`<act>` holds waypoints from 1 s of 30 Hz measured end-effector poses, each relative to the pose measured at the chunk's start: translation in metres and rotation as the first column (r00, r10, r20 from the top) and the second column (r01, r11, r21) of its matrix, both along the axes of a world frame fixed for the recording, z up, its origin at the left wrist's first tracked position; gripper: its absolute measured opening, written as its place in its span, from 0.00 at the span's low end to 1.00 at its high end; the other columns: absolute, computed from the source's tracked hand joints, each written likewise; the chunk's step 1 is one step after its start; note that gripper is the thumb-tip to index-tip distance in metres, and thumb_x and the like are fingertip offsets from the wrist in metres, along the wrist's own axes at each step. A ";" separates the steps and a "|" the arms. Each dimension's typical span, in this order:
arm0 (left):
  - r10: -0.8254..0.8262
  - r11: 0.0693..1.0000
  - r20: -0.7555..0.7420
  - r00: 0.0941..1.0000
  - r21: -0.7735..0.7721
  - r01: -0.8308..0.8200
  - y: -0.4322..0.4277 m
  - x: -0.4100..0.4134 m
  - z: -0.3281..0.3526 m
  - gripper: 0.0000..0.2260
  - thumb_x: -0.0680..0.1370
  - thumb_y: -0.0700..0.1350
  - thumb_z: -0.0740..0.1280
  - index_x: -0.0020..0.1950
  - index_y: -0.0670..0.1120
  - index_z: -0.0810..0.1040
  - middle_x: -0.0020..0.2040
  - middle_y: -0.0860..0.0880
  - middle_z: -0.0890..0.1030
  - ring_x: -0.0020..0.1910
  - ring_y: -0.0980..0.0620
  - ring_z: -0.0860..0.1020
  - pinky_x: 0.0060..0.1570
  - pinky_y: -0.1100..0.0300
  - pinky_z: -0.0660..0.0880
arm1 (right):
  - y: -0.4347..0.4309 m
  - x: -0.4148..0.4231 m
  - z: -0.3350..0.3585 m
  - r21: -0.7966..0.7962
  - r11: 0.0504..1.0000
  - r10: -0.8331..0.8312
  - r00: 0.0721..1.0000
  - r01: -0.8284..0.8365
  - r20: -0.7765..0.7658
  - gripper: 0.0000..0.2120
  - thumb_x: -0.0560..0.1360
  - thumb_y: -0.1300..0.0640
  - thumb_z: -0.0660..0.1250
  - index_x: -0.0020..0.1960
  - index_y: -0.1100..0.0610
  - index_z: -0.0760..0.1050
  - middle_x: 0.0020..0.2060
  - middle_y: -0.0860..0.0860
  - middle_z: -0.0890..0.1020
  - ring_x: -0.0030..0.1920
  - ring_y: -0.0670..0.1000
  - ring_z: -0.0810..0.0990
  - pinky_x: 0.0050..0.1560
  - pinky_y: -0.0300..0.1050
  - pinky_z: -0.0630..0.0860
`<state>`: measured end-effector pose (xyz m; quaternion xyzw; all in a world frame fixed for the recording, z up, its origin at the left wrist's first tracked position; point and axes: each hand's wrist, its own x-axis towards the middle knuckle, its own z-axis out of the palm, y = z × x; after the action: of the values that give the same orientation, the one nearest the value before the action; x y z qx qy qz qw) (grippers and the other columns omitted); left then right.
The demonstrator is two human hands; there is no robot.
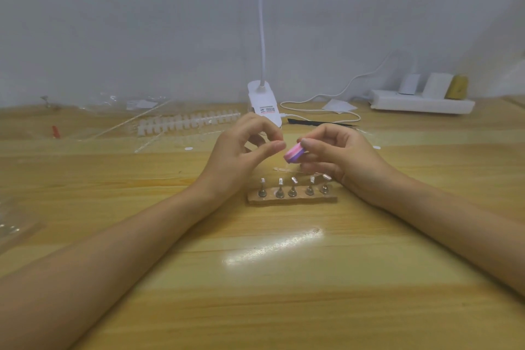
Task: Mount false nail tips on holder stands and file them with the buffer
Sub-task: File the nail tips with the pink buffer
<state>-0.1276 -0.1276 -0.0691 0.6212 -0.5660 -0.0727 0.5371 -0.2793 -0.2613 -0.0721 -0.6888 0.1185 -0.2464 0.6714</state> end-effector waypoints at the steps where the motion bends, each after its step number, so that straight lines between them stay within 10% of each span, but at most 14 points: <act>1: 0.008 1.000 -0.016 1.000 -0.006 -0.008 0.000 0.000 0.000 0.05 0.76 0.43 0.72 0.41 0.50 0.78 0.45 0.59 0.77 0.43 0.58 0.77 0.41 0.70 0.69 | 0.000 0.000 0.000 -0.035 0.999 0.028 0.999 -0.029 -0.016 0.10 0.73 0.58 0.72 0.50 0.63 0.77 0.47 0.62 0.86 0.50 0.60 0.86 0.47 0.46 0.83; 30: -0.023 0.999 -0.011 1.000 -0.024 0.022 -0.002 -0.001 0.000 0.06 0.76 0.41 0.72 0.40 0.49 0.78 0.44 0.55 0.78 0.42 0.60 0.77 0.40 0.74 0.69 | 0.000 0.000 0.001 -0.030 1.000 -0.006 1.000 0.006 -0.019 0.06 0.75 0.61 0.70 0.49 0.63 0.76 0.46 0.61 0.86 0.48 0.58 0.86 0.46 0.45 0.83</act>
<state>-0.1284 -0.1293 -0.0694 0.6078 -0.5707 -0.0755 0.5469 -0.2791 -0.2608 -0.0708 -0.7007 0.1234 -0.2434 0.6592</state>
